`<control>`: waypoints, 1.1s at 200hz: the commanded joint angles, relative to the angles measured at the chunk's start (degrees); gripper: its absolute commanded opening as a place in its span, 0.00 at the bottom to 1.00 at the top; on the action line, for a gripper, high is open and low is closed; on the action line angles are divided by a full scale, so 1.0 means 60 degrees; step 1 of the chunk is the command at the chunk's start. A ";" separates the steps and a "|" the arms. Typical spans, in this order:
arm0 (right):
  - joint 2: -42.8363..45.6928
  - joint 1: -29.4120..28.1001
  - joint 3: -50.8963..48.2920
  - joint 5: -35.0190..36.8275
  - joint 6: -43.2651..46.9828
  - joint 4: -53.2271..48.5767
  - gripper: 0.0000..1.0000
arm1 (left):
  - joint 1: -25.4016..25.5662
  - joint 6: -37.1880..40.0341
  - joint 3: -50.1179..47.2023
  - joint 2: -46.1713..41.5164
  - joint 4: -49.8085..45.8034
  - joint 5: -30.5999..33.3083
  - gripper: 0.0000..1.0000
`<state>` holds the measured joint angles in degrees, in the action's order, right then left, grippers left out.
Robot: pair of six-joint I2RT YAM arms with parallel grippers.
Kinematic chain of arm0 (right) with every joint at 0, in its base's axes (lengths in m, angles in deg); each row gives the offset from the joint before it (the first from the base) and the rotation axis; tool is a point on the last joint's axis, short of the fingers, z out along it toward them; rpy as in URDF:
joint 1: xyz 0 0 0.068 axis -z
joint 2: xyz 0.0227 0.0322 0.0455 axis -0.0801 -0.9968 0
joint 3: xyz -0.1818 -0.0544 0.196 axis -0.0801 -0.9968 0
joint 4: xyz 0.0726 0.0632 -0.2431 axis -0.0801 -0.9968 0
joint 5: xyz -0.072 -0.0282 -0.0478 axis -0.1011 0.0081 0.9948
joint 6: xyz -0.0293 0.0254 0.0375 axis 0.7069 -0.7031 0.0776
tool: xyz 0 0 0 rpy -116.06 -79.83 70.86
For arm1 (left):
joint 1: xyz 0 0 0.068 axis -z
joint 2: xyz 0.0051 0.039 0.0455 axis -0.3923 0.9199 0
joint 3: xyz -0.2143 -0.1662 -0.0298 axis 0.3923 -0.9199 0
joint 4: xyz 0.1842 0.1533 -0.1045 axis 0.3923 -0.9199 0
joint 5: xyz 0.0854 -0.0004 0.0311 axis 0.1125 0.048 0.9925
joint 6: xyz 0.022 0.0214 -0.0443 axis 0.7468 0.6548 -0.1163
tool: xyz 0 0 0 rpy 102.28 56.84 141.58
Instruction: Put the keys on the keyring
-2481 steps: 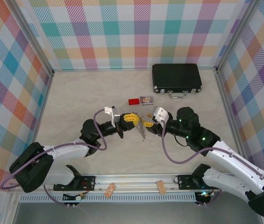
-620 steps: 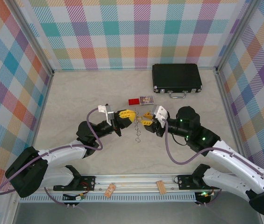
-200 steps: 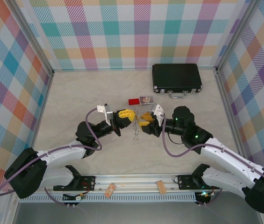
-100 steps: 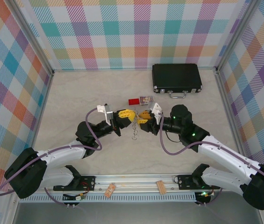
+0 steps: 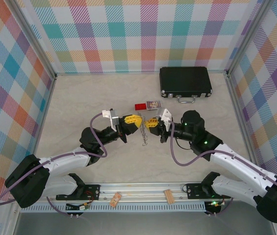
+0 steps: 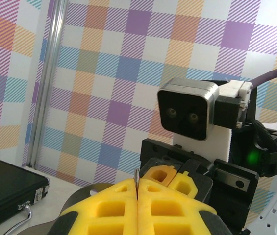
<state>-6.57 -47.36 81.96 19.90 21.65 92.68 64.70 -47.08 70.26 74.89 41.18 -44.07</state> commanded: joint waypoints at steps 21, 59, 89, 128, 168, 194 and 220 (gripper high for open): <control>0.0271 0.0037 0.0606 -0.0078 0.0492 -0.0628 0.00 | 0.0068 -0.0049 0.0167 0.0143 0.0589 -0.0244 0.00; 0.0156 0.0039 0.0839 -0.0217 0.0553 -0.0790 0.00 | 0.0068 -0.0100 0.0203 0.0173 0.0578 -0.0427 0.00; 0.0146 0.0037 0.0937 -0.0143 0.0625 -0.0879 0.00 | 0.0068 -0.0090 0.0153 0.0125 0.0560 -0.0491 0.00; 0.0320 0.0030 0.0959 0.0162 0.0836 -0.1152 0.00 | 0.0067 -0.0031 0.0098 0.0096 0.0534 -0.0471 0.00; 0.0540 0.0052 0.1186 0.0510 0.1309 -0.1778 0.00 | 0.0065 0.0028 0.0051 0.0075 0.0414 -0.0528 0.00; 0.0573 0.0095 0.1370 0.0698 0.1485 -0.2017 0.00 | 0.0068 0.0067 -0.0008 0.0035 0.0399 -0.0526 0.00; 0.0560 0.0120 0.1494 0.0803 0.1619 -0.2157 0.00 | 0.0068 0.0103 -0.0023 -0.0050 0.0332 -0.0560 0.00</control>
<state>-3.88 -47.03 88.73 23.61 29.17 81.27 64.70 -47.08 70.23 76.14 41.14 -46.12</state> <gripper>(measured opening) 0.028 0.048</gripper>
